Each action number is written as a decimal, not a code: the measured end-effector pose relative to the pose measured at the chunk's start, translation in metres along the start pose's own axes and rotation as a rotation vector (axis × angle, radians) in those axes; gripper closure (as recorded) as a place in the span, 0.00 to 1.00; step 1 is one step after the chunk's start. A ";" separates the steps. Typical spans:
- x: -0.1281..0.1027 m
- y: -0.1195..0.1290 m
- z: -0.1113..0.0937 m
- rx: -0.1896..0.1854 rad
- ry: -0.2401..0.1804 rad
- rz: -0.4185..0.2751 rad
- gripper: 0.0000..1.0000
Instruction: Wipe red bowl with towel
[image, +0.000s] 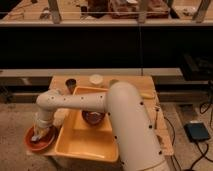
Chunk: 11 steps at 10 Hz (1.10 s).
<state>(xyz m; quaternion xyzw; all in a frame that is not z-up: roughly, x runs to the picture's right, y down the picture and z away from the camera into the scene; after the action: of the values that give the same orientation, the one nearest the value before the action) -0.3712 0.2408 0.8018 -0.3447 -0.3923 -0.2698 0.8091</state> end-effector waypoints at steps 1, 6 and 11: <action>0.003 0.001 0.002 0.010 -0.002 0.010 0.80; 0.004 0.003 0.002 0.006 0.007 0.008 0.80; 0.004 0.003 0.002 0.005 0.008 0.009 0.80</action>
<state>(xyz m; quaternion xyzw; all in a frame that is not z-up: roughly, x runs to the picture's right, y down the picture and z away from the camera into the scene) -0.3671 0.2434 0.8049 -0.3433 -0.3883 -0.2664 0.8127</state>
